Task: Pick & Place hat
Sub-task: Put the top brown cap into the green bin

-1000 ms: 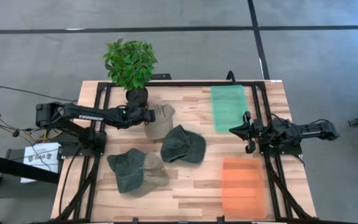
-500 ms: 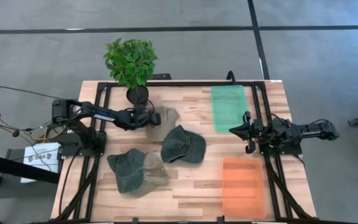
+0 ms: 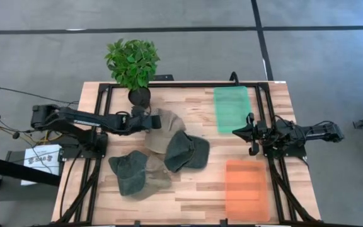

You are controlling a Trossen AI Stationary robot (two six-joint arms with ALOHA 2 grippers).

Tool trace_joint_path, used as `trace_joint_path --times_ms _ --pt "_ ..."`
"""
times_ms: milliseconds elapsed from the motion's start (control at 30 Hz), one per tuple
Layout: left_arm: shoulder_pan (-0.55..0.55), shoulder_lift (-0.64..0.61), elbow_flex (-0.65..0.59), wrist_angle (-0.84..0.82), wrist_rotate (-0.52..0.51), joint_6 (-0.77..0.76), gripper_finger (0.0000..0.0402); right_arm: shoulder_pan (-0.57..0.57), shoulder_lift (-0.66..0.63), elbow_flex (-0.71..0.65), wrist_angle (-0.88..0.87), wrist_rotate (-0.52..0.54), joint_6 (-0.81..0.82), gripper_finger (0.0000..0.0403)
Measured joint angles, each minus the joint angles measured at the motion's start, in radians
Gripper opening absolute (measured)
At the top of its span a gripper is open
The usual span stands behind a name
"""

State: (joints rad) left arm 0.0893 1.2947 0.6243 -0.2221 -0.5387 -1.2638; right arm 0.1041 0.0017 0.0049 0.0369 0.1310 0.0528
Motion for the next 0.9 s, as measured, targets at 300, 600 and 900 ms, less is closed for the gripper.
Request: trace_joint_path --times_ms 300,600,900 --pt "-0.123 -0.186 0.079 -0.268 -0.288 -0.029 0.0001 0.0 0.0 0.0 0.001 0.0 0.0 0.0" --pt "-0.179 -0.194 0.258 -0.415 -0.413 0.112 0.0 0.0 0.0 0.0 0.051 0.0 0.055 0.0" --pt "-0.278 -0.194 0.354 -0.402 -0.622 0.235 0.0 0.0 0.0 0.0 0.101 0.0 0.053 0.0"
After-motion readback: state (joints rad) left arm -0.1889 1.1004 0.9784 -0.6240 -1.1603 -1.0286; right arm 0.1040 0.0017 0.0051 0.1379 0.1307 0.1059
